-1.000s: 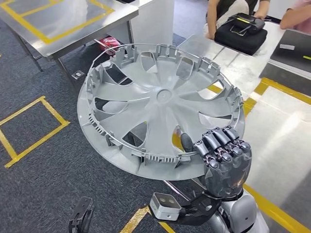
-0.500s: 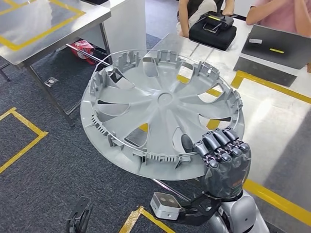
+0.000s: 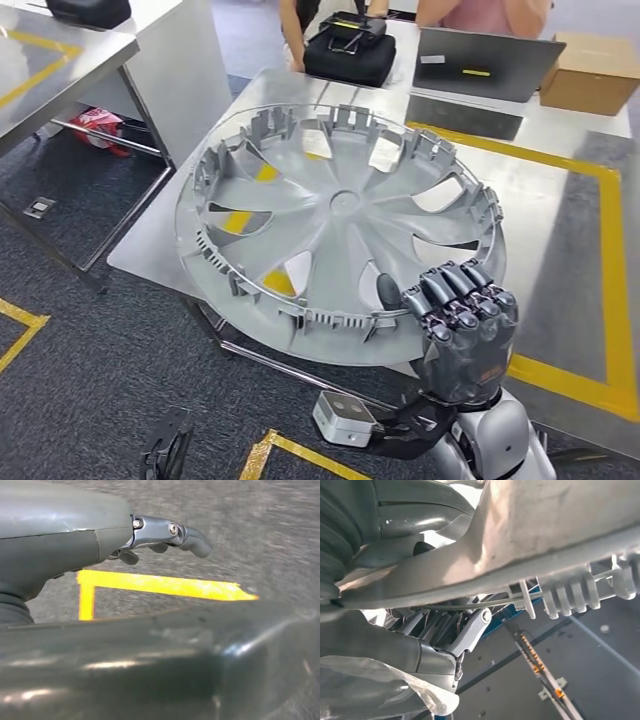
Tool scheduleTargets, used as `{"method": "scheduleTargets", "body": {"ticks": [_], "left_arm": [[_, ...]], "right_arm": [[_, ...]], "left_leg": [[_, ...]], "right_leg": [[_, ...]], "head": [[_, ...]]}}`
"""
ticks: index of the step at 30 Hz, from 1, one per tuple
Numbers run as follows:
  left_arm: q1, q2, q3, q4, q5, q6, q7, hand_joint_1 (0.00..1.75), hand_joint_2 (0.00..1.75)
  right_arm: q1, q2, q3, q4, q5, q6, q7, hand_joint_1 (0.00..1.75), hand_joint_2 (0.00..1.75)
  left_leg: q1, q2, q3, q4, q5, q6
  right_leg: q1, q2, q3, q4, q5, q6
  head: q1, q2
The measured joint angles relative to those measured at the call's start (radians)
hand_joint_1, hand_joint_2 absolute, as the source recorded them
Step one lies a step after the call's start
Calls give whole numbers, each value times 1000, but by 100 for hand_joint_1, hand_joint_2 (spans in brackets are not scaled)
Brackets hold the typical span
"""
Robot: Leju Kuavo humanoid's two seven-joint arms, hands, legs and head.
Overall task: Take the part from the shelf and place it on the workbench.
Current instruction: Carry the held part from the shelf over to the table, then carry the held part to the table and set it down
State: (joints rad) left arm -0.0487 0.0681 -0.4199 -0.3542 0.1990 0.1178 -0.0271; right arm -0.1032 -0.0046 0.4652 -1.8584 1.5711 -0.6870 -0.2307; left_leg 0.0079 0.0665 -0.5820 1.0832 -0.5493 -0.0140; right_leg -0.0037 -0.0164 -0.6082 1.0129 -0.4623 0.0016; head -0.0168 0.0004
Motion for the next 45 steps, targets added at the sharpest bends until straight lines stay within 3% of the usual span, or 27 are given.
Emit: {"method": "scheduleTargets", "body": {"ticks": [2, 4, 5, 6, 8, 10, 12, 13, 15, 17, 19, 20, 21, 23, 25, 28, 30, 32, 33, 34, 35, 36, 38, 39, 40, 43, 45], "left_arm": [[5, 0, 0, 0, 0, 0, 0, 0, 0], [12, 3, 0, 0, 0, 0, 1, 0, 0], [14, 4, 0, 0, 0, -1, 2, 0, 0], [14, 5, 0, 0, -1, -1, 2, 0, 0], [12, 6, 0, 0, -2, -1, 2, 0, 0], [11, 7, 0, 0, -4, -2, 6, 0, 0], [8, 7, -1, 0, -16, -10, 30, 0, 0], [5, 7, -3, 0, -25, -18, 53, 0, 0], [-1, 11, -13, 0, -46, -35, 100, 0, 0], [1, 19, -22, 1, -54, -42, 122, 0, 0], [4, 25, -26, 2, -56, -44, 127, 0, 0], [4, 26, -27, 3, -56, -44, 128, 0, 0], [4, 27, -28, 3, -57, -44, 128, 0, 0], [2, 28, -29, 3, -57, -45, 128, 0, 0], [1, 32, -30, 3, -58, -46, 128, 0, 0], [-2, 38, -32, 3, -61, -48, 128, 0, 0], [-6, 42, -32, 3, -63, -53, 126, 0, 0], [-5, 46, -33, 5, -63, -58, 125, 0, 0], [-3, 47, -33, 6, -64, -60, 125, 0, 0], [-1, 49, -33, 8, -64, -61, 125, 0, 0], [1, 49, -34, 9, -64, -62, 125, 0, 0], [1, 49, -35, 10, -64, -62, 125, 0, 0], [-2, 50, -40, 13, -65, -63, 125, 0, 0], [-4, 50, -42, 15, -65, -64, 124, 0, 0], [-7, 50, -45, 17, -65, -66, 123, 0, 0], [-11, 47, -49, 22, -66, -69, 119, 0, 0], [-12, 45, -49, 25, -63, -70, 114, 0, 0]], "right_arm": [[-2, 0, 0, 4, 0, 0, 1, 175, 175], [-2, 0, 0, 8, 0, 0, 2, 175, 175], [-1, 0, 0, 10, 0, 0, 3, 175, 175], [-1, 0, 0, 11, 0, 0, 5, 175, 175], [-2, 0, 0, 13, 0, 0, 8, 175, 175], [-2, 0, 0, 13, 0, 0, 9, 175, 175], [-1, 0, 1, 13, 0, 0, 12, 175, 175], [-1, -1, 3, 13, 0, 0, 16, 175, 175], [-6, -2, 12, 14, 0, 0, 23, 175, 175], [-12, -3, 22, 15, 0, 0, 28, 175, 175], [-14, -4, 29, 18, 0, 0, 31, 175, 175], [-14, -5, 30, 20, 0, 0, 33, 175, 175], [-14, -6, 32, 21, 0, 0, 33, 175, 175], [-16, -7, 36, 23, 0, 0, 33, 175, 175], [-19, -7, 39, 23, 0, 0, 34, 175, 175], [-20, -8, 42, 23, 0, 0, 39, 175, 175], [-21, -8, 45, 23, 0, 0, 43, 175, 175], [-22, -8, 52, 25, 0, 0, 48, 175, 175], [-23, -8, 56, 27, 1, 0, 50, 175, 175], [-23, -8, 59, 29, 1, 0, 52, 175, 175], [-23, -8, 60, 31, 1, 0, 52, 175, 175], [-23, -8, 62, 33, 1, 0, 53, 175, 175], [-24, -8, 65, 36, 1, 0, 55, 175, 175], [-26, -9, 66, 38, 1, 0, 55, 175, 175], [-28, -11, 67, 40, 1, 0, 57, 175, 175], [-33, -17, 68, 48, 1, 0, 67, 175, 175], [-36, -24, 71, 57, 0, 0, 78, 175, 175]], "left_leg": [[3, -44, -58, 124, -56, -4], [3, -55, -103, 208, -72, -3], [3, -58, -104, 200, -53, -1], [3, -63, -88, 157, -19, 2], [6, -102, -35, 30, 45, 10], [7, -133, -4, -42, 63, 14], [6, -122, 0, -52, 63, 19], [6, -112, 1, -56, 66, 25], [9, -89, 3, -67, 72, 38], [8, -63, 2, -69, 73, 44], [7, -35, 2, -68, 72, 44], [7, -22, 3, -68, 71, 43], [7, -10, 4, -68, 70, 42], [5, 11, 8, -67, 65, 35], [0, 27, 13, -66, 62, 25], [0, 45, 19, -65, 57, 9], [5, 6, 7, -27, 26, -2], [9, -45, -44, 90, -37, -6], [9, -54, -77, 158, -64, -7], [9, -57, -101, 205, -76, -7], [8, -58, -110, 217, -67, -6], [8, -60, -101, 190, -38, -3], [8, -71, -48, 61, 36, 6], [7, -79, -24, 1, 59, 10], [6, -85, -10, -35, 69, 14], [4, -86, -7, -53, 71, 23], [8, -81, -5, -62, 77, 34]], "right_leg": [[0, 24, 0, 0, 1, -6], [1, 53, 1, 1, 1, -9], [2, 68, 1, 2, 1, -9], [2, 82, 1, 4, 2, -9], [2, 107, -1, 8, 2, -5], [0, 130, -8, 10, 5, 5], [-4, 149, -17, 7, 10, 19], [-4, 141, -22, 9, 8, 24], [-1, 89, -53, 59, -25, 32], [-1, 36, -111, 183, -87, 38], [-5, 24, -155, 281, -117, 44], [-7, 21, -152, 279, -106, 46], [-8, 15, -127, 235, -79, 46], [-3, -23, -45, 90, -25, 43], [3, -50, 5, 6, -7, 33], [5, -24, 7, -3, -5, 17], [-1, -3, 10, -8, 0, 5], [-3, 20, 11, -9, 2, -2], [-2, 34, 11, -9, 2, -4], [-1, 48, 11, -8, 2, -5], [0, 62, 11, -7, 2, -6], [1, 73, 11, -5, 2, -6], [1, 90, 11, 0, 0, -4], [2, 97, 9, 3, -2, -1], [3, 103, 6, 5, -2, 3], [1, 107, -3, 5, -1, 20], [2, 81, -18, 31, -24, 31]], "head": [[-4, 0], [-5, 0], [-5, 0], [-5, 0], [-5, 0], [-4, 0], [-4, 0], [-4, 0], [4, 0], [11, 0], [11, 0], [11, 0], [11, 0], [11, 0], [10, 0], [10, 0], [7, 0], [2, 0], [1, 0], [1, 0], [0, 0], [0, 0], [0, 0], [1, 0], [1, 0], [0, 0], [6, 0]]}}
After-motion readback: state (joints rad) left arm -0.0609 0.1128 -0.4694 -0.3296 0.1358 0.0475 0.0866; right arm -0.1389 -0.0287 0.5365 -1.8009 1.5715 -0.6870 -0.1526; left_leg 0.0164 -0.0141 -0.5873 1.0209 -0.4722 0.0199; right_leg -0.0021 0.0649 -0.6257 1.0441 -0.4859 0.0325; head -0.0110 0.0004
